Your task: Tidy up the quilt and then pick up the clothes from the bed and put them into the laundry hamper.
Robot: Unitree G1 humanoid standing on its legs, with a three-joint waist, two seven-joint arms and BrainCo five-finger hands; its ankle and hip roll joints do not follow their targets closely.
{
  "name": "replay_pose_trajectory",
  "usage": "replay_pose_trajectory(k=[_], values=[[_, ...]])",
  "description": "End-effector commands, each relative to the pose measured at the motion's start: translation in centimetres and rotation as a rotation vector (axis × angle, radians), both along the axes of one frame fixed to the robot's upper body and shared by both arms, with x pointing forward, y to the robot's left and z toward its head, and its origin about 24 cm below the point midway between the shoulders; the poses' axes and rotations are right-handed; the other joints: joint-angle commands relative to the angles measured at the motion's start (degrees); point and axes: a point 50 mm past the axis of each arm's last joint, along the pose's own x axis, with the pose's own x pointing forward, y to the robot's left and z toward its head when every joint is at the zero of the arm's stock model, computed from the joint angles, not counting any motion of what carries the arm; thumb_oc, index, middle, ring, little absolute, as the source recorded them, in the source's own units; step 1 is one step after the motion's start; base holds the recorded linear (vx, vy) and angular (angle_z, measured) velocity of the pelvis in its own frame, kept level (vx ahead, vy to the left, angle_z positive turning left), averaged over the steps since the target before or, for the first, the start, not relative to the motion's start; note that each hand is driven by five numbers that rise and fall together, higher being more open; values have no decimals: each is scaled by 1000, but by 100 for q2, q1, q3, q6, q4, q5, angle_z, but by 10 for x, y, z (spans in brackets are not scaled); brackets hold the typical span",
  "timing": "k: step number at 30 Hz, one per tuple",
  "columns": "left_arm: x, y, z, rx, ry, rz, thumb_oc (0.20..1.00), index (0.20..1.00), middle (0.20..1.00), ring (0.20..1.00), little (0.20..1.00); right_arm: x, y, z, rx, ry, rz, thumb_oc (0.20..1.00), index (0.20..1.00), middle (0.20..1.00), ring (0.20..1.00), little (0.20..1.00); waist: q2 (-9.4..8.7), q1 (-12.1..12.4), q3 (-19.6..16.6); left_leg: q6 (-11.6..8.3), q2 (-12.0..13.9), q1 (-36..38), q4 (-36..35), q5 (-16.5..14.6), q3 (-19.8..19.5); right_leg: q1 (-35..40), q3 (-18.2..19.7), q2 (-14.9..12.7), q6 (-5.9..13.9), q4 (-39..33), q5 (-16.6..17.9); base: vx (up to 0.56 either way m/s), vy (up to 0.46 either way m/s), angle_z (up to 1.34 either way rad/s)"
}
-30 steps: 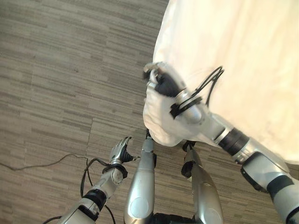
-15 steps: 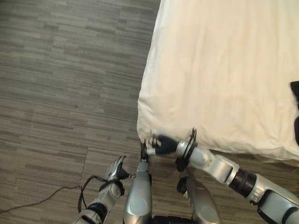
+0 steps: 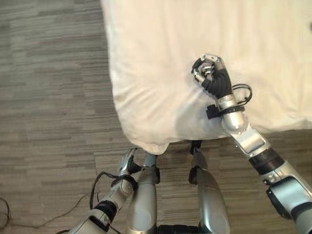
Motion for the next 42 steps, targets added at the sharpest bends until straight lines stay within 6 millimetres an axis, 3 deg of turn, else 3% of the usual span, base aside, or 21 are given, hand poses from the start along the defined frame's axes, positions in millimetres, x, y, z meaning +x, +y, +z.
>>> replay_pose_trajectory(k=[1,2,4,7,8,9,11,14,18,22,23,24,26,29,34,35,36,37,38,41,42], values=[[-28,-21,-25,-110,108,46,1000,1000,1000,1000,1000,-19,-66,-68,-12,253,-184,200,200,200,200,200,222,-410,-333,99,-124,836,-254,-811,-242,251,-485,-483,749,208,-1075,7,324,-71],[-28,-21,-26,-110,109,45,1000,1000,1000,1000,1000,-19,-66,-68,-12,254,-185,200,200,200,200,200,204,-409,-339,105,-147,835,-276,-781,-238,244,-476,-506,756,196,-1058,-15,296,-33],[-39,-16,-34,-120,165,93,1000,1000,1000,1000,1000,-45,-94,-122,22,459,-301,200,200,200,200,200,257,-582,-626,202,-116,1209,-509,-745,301,392,-614,-726,897,83,-1013,-129,238,-70],[-44,-9,-37,-102,188,99,1000,1000,1000,1000,1000,-61,-105,-152,13,579,-361,200,200,200,200,200,302,-628,-742,249,-66,1292,-574,-674,690,555,-1025,-692,722,631,-1406,-180,124,-93],[-53,-4,-41,-102,217,117,1000,1000,1000,1000,1000,-72,-108,-178,-34,691,-382,351,351,351,351,351,340,-582,-905,307,56,1410,-617,-559,1076,912,-1548,-597,567,1211,-1750,-204,65,-157],[-57,-1,-43,-103,231,132,1000,1000,1000,1000,1000,-78,-107,-193,-70,756,-383,1000,1000,1000,1000,1000,360,-530,-987,337,133,1486,-686,-464,1289,1013,-1704,-562,514,1585,-1912,-254,61,-137],[-66,2,-47,-100,259,148,1000,1000,1000,1000,1000,-84,-108,-207,-111,817,-392,1000,1000,1000,1000,1000,380,-458,-1126,344,229,1574,-805,-370,1521,1198,-1889,-520,474,1797,-2057,-94,-53,-132],[-97,6,-63,-100,376,193,1000,1000,1000,1000,1000,-108,-107,-259,-277,1066,-409,1000,1000,1000,1000,1000,438,181,-1664,259,528,1787,-1114,-132,2271,2388,-2919,-792,441,1643,-2329,-61,-232,-163],[-102,7,-66,-99,395,195,1000,1000,1000,1000,1000,-138,-115,-299,-391,1293,-457,1000,1000,1000,1000,1000,434,639,-1892,-10,755,1807,-1222,164,2148,2878,-2799,-561,492,545,-2198,-69,-426,-194],[-105,3,-68,-104,395,199,1000,1000,1000,1000,1000,-158,-122,-313,-482,1382,-457,1000,1000,1000,1000,1000,450,610,-1910,-160,966,1801,-971,259,1972,2947,-2578,-281,423,-131,-2092,-67,-356,-111],[-102,-2,-66,-129,370,208,1000,1000,1000,1000,1000,-165,-122,-318,-531,1410,-439,1000,1000,1000,1000,1000,479,704,-1794,-133,760,1676,-498,177,1246,2820,-2260,-204,386,-139,-2185,-67,-274,-118],[-102,-2,-66,-129,369,208,1000,1000,1000,1000,1000,-165,-122,-318,-531,1410,-439,1000,1000,1000,1000,1000,473,706,-1803,-127,755,1654,-485,179,1248,2802,-2258,-210,388,-139,-2177,-9,-201,-170],[-96,-8,-65,-165,358,203,1000,1000,1000,1000,1000,-184,-128,-328,-558,1513,-449,1000,1000,1000,1000,1000,380,724,-1735,-47,-172,1456,-267,-218,389,2757,-1679,-88,385,-139,-2146,117,-204,-231],[-89,-15,-62,-197,346,169,1000,1000,1000,1000,1000,-197,-132,-335,-564,1590,-468,1000,1000,1000,1000,1000,484,680,-1908,163,-543,1220,-640,15,833,2783,-1409,236,314,-139,-2186,238,-141,-161],[-93,-15,-65,-205,370,173,1000,1000,1000,1000,1000,-205,-132,-339,-596,1619,-471,1000,1000,1000,1000,1000,471,797,-1965,320,-559,1578,-1149,87,777,3088,-1309,545,221,67,-2358,276,-77,-58],[-91,-11,-63,-197,365,179,1000,1000,1000,1000,1000,-200,-133,-337,-565,1606,-502,1000,1000,1000,1000,1000,487,775,-1876,428,-435,1934,-1330,33,830,2739,-1614,459,589,1195,-2349,113,-48,-57],[-90,-11,-63,-197,365,179,1000,1000,1000,1000,1000,-200,-133,-337,-565,1606,-503,1000,1000,1000,1000,1000,483,775,-1867,433,-445,1942,-1337,37,832,2719,-1612,441,595,1250,-2380,131,-73,-73],[-79,-4,-57,-174,323,189,1000,1000,1000,1000,1000,-190,-138,-332,-511,1584,-544,1000,1000,1000,1000,1000,630,639,-1709,447,-278,2119,-1443,73,824,2070,-1804,139,1136,2469,-2001,45,-29,-39],[-75,-1,-55,-169,308,202,1000,1000,1000,1000,1000,-187,-140,-331,-487,1575,-563,1000,1000,1000,1000,1000,682,588,-1673,426,-229,2219,-1542,110,764,1907,-1845,21,1198,2669,-1955,46,-32,-22],[-63,-2,-49,-158,270,182,1000,1000,1000,1000,1000,-187,-139,-331,-468,1575,-571,1000,1000,1000,1000,1000,732,439,-1701,347,-218,2256,-1630,129,489,2019,-1620,7,722,1701,-2255,117,-142,46],[-59,-7,-48,-150,263,153,1000,1000,1000,1000,1000,-189,-140,-331,-456,1581,-577,1000,1000,1000,1000,1000,712,279,-1746,324,-224,2275,-1620,95,323,2057,-882,149,564,954,-2186,105,-165,49]])
